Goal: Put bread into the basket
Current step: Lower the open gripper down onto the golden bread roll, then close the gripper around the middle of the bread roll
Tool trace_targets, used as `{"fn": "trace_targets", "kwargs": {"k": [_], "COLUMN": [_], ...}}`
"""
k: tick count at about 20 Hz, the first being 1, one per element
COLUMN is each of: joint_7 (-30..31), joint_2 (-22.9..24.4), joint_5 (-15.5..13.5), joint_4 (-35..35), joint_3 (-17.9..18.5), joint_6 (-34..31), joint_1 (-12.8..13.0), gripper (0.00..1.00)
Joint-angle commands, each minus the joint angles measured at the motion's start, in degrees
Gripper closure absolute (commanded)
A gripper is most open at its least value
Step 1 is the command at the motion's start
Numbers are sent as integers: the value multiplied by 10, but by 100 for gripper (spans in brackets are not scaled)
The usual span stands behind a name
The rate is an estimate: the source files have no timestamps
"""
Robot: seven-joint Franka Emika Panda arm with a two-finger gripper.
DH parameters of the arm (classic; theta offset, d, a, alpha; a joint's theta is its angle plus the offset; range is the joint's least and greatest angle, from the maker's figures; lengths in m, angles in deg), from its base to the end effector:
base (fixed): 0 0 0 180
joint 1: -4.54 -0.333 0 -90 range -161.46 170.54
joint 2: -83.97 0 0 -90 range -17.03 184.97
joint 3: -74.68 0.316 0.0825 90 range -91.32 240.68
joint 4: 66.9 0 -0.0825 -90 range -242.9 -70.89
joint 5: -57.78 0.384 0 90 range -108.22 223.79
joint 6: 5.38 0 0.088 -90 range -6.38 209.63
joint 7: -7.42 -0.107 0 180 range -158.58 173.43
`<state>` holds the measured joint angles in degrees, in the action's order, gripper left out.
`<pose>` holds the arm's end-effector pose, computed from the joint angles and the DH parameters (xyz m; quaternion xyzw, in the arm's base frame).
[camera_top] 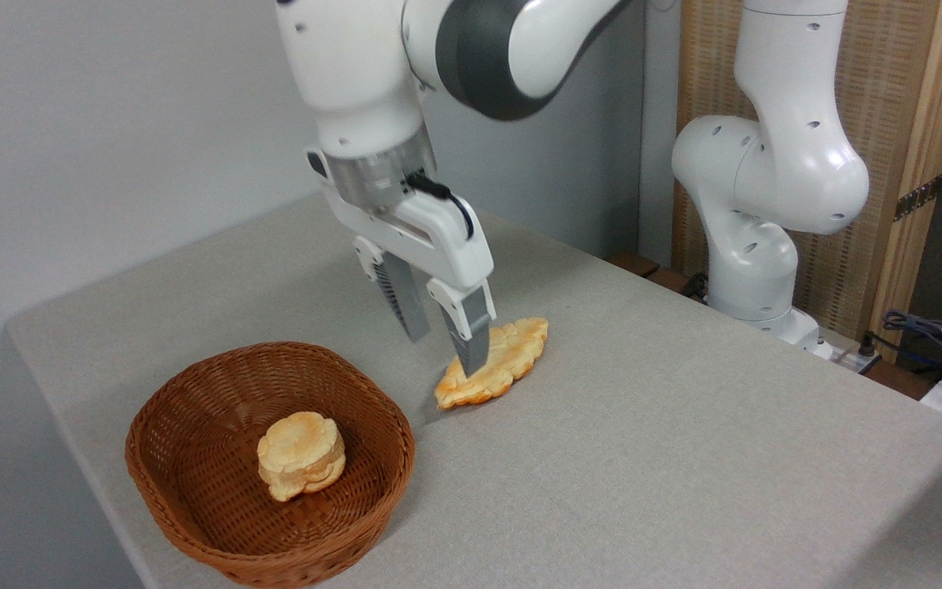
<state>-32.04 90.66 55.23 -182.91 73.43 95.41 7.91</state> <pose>0.5040 -0.0450 0.4885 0.9264 -0.3686 -0.0649 0.0416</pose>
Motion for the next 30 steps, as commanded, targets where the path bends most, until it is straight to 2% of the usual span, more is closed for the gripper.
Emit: {"fn": "trace_targets", "kwargs": {"k": [1,3,8,14,16,24,25,28,30], "joint_7": [-6,-6,-5,-4,-4,-3,-4,-5,-5], "joint_2": [14,11,-6,-23,-31,-39,-39,-40,-40], "joint_5": [-2,-2,-3,-3,-3,-2,-2,4,4], "joint_4": [-52,-62,-70,-70,-70,-70,-69,-69,-69], "joint_3": [-2,-2,-2,-2,-2,-2,-2,-2,-2], "joint_6": [1,2,13,20,22,22,22,29,29], "joint_1": [10,11,34,36,47,65,71,77,80], "gripper": [0,0,0,0,0,0,4,50,73]}}
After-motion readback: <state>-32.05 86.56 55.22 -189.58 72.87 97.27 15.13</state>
